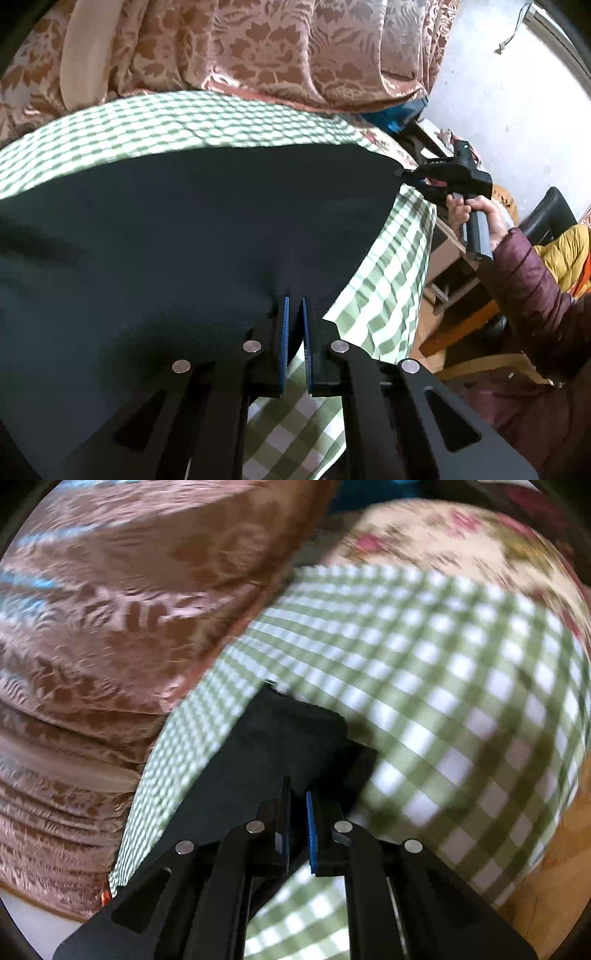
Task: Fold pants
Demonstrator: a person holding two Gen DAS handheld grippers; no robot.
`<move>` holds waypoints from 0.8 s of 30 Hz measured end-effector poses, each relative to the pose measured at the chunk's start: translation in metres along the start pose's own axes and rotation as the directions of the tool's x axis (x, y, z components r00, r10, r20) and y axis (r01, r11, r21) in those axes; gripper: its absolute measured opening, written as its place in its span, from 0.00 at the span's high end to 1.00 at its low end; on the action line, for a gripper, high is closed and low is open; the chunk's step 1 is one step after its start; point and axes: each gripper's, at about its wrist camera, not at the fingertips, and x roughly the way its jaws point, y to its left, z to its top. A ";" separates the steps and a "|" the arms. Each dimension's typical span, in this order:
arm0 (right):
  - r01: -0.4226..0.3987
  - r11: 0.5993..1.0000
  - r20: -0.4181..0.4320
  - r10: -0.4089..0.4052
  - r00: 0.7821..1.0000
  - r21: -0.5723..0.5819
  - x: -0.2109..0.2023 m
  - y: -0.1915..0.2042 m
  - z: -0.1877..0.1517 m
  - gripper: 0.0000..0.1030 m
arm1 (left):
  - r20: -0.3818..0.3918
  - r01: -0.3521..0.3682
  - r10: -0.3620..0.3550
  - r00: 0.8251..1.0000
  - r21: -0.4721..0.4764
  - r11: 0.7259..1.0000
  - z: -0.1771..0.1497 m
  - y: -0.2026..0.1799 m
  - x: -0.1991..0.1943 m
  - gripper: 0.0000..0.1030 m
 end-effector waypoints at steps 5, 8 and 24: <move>0.038 0.999 0.003 -0.038 0.999 -0.019 0.007 -0.006 -0.007 0.94 | -0.030 0.022 -0.023 0.999 -0.039 0.999 -0.005 0.007 0.008 0.94; 0.029 1.000 -0.003 -0.029 1.000 0.010 0.009 -0.013 -0.007 0.95 | -0.024 0.053 -0.055 0.998 -0.083 0.995 -0.006 0.012 0.007 0.94; -0.027 0.989 0.003 0.027 1.000 0.148 0.004 -0.026 0.007 0.58 | 0.092 -0.020 0.049 0.995 -0.287 0.958 -0.016 0.051 -0.041 0.75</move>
